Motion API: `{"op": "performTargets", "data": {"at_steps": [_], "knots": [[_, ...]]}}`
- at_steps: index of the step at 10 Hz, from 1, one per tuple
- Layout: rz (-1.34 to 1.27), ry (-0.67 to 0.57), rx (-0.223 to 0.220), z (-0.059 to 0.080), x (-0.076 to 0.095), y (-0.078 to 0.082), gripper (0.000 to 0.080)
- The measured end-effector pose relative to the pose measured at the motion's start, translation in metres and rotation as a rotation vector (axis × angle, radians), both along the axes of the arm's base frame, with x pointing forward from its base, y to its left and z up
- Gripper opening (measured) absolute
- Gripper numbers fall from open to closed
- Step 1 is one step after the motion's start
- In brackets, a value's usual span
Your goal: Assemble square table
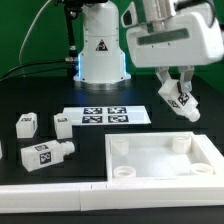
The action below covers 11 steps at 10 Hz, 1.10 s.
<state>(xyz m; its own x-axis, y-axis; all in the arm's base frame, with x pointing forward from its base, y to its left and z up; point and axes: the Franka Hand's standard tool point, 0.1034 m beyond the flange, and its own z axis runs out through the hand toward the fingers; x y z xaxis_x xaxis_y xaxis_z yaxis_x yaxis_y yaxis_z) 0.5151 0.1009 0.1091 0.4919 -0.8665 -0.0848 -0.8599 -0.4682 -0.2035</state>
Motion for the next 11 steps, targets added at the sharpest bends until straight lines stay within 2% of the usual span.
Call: {"op": "performTargets", "data": {"at_steps": [1,2,3,4,7,8,9,10,11], "knots": [[0.068,-0.027,-0.015,0.011,0.014,-0.015,0.0285],[0.146,-0.08,-0.07,0.03,0.038,-0.02,0.0285],[0.155,-0.125,-0.087,0.04,0.053,-0.012,0.0285],[0.098,-0.16,-0.078,0.042,0.054,0.002,0.0285],[0.086,-0.22,-0.089,0.036,0.044,0.035,0.0285],[0.199,-0.224,-0.139,0.038,0.052,0.021,0.0285],[0.236,-0.246,-0.178,0.044,0.069,0.012,0.0285],[0.322,-0.281,-0.232,0.045,0.083,0.016,0.0285],[0.349,-0.307,-0.251,0.042,0.084,0.026,0.0285]]}}
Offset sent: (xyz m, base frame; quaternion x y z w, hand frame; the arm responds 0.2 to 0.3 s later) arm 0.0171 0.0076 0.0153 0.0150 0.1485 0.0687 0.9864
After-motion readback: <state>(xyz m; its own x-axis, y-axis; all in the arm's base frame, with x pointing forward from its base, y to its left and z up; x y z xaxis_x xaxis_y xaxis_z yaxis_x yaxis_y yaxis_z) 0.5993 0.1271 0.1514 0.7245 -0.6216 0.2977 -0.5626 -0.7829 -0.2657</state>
